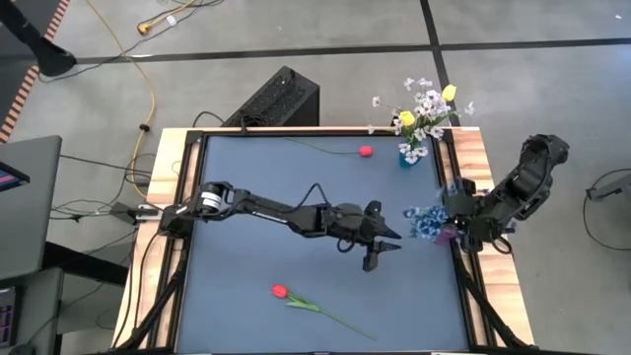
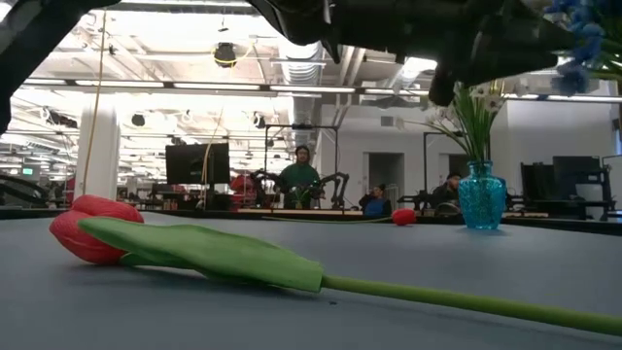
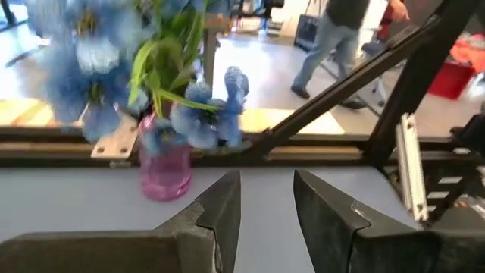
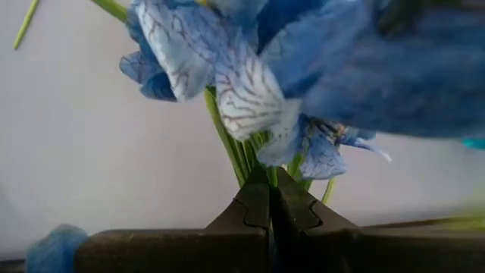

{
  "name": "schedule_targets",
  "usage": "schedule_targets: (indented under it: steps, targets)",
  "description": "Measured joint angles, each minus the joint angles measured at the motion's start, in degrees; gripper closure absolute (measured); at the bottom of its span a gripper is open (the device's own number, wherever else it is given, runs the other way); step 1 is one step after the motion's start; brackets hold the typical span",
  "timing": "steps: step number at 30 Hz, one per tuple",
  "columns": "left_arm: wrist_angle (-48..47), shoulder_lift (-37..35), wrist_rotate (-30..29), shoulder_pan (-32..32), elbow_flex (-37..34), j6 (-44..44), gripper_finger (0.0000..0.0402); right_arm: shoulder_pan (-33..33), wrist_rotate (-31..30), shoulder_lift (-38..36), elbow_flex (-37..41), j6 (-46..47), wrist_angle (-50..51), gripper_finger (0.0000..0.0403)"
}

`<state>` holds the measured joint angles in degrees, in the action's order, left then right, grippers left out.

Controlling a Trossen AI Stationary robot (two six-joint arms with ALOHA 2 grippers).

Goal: Sort flowers into vase by color
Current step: Put the blue flowers into the violet vase

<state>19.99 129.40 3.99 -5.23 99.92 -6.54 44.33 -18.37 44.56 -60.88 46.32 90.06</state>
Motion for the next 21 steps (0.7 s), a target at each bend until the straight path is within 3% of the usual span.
schedule_targets:
  steps: [7, 15, 21]
  targets:
    - [0.6, 0.1, 0.7, 1.0, 0.0, -2.0, 0.0291, -4.7, 2.1, 0.0, 0.0, -1.3, 0.0, 0.0368]
    - [0.3, 0.1, 3.9, 0.8, 0.0, -4.3, 0.0291, -8.3, 2.5, 0.0, 0.0, -1.3, 0.1, 0.0253]
    - [-0.4, 0.1, 4.8, 0.7, 0.0, -4.3, 0.0291, -10.2, 9.1, 0.0, -3.6, -1.2, 0.1, 0.0177]
